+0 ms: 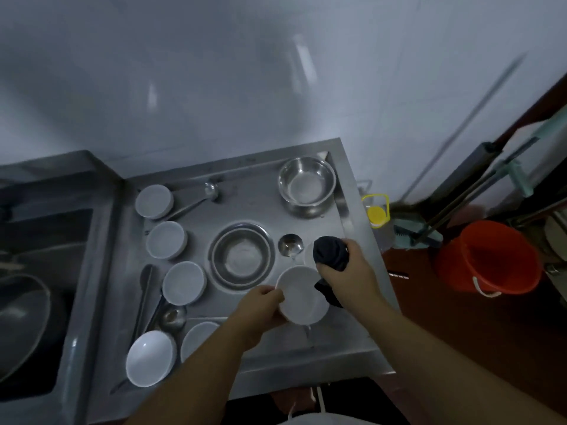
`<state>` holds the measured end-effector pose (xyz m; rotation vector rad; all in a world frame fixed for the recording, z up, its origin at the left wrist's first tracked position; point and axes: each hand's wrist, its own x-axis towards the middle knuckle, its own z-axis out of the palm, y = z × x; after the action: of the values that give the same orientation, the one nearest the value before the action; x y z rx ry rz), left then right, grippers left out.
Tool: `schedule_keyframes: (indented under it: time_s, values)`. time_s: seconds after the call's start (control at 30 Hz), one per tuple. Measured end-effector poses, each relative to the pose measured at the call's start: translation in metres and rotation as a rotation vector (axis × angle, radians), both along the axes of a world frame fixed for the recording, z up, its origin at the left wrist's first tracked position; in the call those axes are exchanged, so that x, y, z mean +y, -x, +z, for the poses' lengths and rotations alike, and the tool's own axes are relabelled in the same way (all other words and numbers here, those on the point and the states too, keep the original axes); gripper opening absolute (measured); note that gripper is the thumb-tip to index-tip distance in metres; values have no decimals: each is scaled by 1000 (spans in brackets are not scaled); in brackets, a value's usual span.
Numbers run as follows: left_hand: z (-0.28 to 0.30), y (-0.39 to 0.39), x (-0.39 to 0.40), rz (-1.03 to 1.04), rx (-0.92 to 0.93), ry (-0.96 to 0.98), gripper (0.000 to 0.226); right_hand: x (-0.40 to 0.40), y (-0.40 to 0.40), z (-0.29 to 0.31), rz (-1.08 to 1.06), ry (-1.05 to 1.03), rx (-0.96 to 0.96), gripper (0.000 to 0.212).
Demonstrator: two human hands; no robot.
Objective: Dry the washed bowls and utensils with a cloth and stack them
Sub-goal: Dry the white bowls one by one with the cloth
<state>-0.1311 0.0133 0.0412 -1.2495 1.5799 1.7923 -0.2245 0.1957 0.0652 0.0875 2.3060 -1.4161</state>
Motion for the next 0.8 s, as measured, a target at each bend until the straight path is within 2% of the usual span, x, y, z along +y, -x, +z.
schedule_keyframes:
  time_s: [0.1, 0.27, 0.37, 0.47, 0.57, 0.7, 0.8]
  values:
    - [29, -6, -29, 143, 107, -90, 25, -35, -2, 31, 72, 88, 72, 48]
    - [80, -17, -82, 272, 293, -195, 28, -97, -17, 80, 304, 72, 206, 26]
    - [106, -24, -112, 270, 409, -216, 24, -136, -34, 105, 439, -13, 358, 27]
    - [128, -36, -142, 222, 502, -227, 20, -170, -52, 122, 474, -21, 501, 39]
    - [139, -54, -179, 156, 571, -309, 49, -196, -69, 133, 453, -9, 576, 44]
    - [147, -77, -217, 51, 594, -357, 63, -223, -93, 147, 436, -7, 605, 46]
    - [152, -93, -233, -23, 649, -398, 83, -240, -113, 155, 420, 64, 602, 46]
